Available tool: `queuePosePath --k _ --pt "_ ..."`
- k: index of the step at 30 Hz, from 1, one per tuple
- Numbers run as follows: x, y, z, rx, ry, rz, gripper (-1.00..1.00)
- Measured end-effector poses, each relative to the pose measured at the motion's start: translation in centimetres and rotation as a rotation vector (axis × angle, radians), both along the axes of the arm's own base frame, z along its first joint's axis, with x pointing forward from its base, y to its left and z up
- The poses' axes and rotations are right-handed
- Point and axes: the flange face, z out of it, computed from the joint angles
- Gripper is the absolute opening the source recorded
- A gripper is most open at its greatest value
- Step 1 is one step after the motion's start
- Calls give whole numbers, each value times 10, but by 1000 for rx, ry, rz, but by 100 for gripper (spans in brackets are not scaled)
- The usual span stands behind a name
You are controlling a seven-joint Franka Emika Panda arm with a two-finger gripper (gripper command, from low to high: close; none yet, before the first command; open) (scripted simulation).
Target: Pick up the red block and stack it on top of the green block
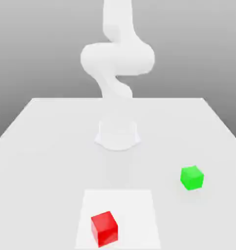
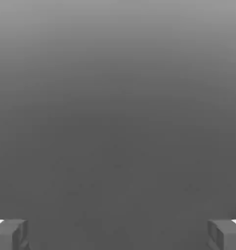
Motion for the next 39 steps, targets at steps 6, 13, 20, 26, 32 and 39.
queuePosePath --k 6,13,20,26,32,39 --pt "67 -7 -108 -19 178 105 0" --pt "106 -10 -243 -57 377 213 0" --pt "105 -16 -377 -118 574 312 0" --pt "87 -26 -475 -172 702 375 0" --pt "85 -26 -523 -173 709 377 -100" --pt "86 -26 -504 -174 709 379 -100"
